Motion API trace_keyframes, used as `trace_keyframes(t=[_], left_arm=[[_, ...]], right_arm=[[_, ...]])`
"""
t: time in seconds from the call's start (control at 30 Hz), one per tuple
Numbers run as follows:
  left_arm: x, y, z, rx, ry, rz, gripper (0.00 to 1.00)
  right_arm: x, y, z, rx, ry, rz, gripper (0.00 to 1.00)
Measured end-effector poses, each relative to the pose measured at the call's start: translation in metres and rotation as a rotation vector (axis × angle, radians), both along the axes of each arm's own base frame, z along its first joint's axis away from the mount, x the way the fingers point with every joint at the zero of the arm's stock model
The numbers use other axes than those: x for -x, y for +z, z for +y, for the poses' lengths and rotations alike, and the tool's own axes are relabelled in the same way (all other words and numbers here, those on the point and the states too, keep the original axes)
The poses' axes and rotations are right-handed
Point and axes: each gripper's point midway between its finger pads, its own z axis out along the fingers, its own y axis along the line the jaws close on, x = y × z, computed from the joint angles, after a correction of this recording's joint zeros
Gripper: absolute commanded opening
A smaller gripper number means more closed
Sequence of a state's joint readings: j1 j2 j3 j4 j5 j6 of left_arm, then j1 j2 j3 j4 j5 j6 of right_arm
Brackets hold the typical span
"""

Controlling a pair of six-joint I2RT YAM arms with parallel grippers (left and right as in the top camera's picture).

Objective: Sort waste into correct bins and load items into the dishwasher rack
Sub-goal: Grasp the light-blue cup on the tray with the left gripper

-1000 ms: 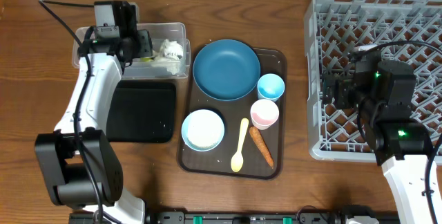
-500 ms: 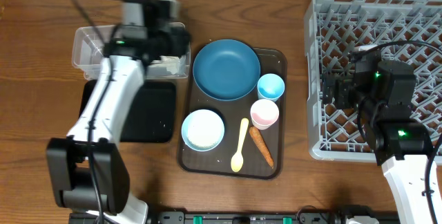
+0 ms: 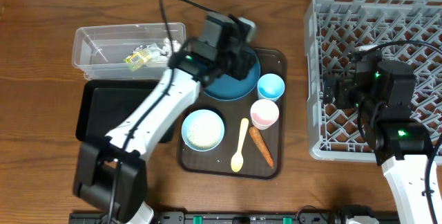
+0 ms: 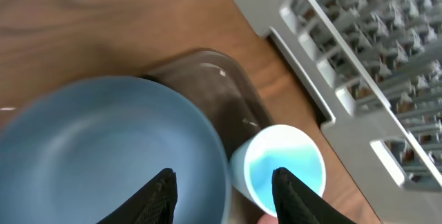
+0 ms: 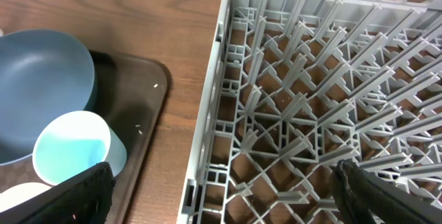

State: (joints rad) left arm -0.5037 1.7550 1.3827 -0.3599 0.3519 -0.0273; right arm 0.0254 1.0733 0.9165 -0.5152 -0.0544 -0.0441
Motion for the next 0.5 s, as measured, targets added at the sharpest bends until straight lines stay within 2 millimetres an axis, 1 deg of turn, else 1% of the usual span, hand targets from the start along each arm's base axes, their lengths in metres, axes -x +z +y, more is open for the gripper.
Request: trace_keyframes(t=[0.07, 0.2, 0.5], left_arm=[[0.005, -0.012, -0.008, -0.015, -0.017, 0.023, 0.47], [0.010, -0.033, -0.018, -0.045, -0.035, 0.058, 0.47], [0.020, -0.064, -0.031, -0.083, -0.070, 0.112, 0.47]], right_arm=[[0.000, 0.000, 0.000, 0.001, 0.000, 0.001, 0.99], [0.001, -0.001, 0.000, 0.001, -0.001, 0.008, 0.99], [0.002, -0.002, 0.000, 0.002, -0.001, 0.013, 0.99]])
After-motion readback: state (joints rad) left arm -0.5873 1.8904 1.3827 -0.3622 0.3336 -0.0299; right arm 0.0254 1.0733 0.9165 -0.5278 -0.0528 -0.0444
